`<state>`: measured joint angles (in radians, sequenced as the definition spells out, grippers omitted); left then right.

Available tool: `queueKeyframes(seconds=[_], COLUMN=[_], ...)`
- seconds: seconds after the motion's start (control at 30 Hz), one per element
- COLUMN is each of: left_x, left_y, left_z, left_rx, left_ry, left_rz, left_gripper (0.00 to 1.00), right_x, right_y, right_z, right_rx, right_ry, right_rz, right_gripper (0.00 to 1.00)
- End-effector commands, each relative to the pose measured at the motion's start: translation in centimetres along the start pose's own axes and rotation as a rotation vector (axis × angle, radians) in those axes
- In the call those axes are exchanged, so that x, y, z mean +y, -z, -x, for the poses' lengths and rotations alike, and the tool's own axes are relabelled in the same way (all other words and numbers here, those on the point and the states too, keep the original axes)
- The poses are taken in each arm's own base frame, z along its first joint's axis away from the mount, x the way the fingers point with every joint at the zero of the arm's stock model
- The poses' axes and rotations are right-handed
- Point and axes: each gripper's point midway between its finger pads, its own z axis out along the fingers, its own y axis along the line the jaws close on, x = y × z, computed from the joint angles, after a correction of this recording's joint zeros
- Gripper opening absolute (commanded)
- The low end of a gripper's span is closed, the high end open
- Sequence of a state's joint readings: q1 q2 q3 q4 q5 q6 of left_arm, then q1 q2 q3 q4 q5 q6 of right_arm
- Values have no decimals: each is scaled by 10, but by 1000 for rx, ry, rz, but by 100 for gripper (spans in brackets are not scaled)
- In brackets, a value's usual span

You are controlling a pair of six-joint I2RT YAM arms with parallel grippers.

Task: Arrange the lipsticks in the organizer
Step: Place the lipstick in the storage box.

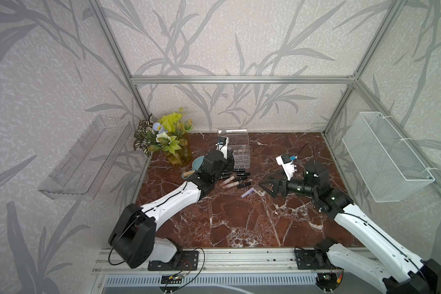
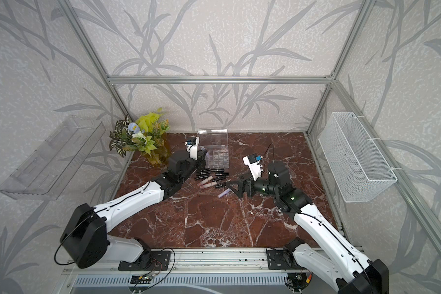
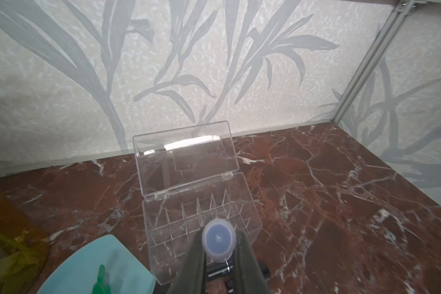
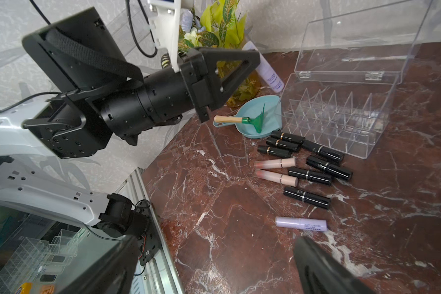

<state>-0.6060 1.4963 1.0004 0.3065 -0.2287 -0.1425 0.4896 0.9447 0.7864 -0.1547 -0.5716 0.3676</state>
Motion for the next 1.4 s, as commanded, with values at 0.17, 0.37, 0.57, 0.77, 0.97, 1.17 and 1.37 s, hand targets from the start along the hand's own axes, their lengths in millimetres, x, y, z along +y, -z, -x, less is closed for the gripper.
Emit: queueKeyframes(seconds=[0.17, 0.37, 0.57, 0.77, 0.97, 1.17, 1.37], left_x=[35, 54, 82, 79, 69, 71, 76], left_y=[-56, -87, -105, -118, -128, -127, -122], left_z=[-4, -33, -50, -59, -70, -77, -73], left_rx=[3, 48, 66, 73, 102, 117, 101], left_ry=[-111, -112, -64, -51, -25, -11, -8], left_rz=[241, 281, 300, 255, 197, 208, 226], left_gripper=[6, 6, 4, 4, 4, 4, 4], right_x=[-15, -17, -18, -16, -16, -16, -16], right_y=[-1, -2, -6, -7, -7, -10, -10], right_z=[2, -1, -4, -6, -7, -9, -9], right_rx=[-34, -26, -18, -14, -12, -1, 0], right_ry=[24, 23, 8, 2, 0, -10, -9], right_rz=[-63, -67, -50, -36, -30, -22, -18], right_gripper=[99, 99, 99, 99, 99, 99, 99])
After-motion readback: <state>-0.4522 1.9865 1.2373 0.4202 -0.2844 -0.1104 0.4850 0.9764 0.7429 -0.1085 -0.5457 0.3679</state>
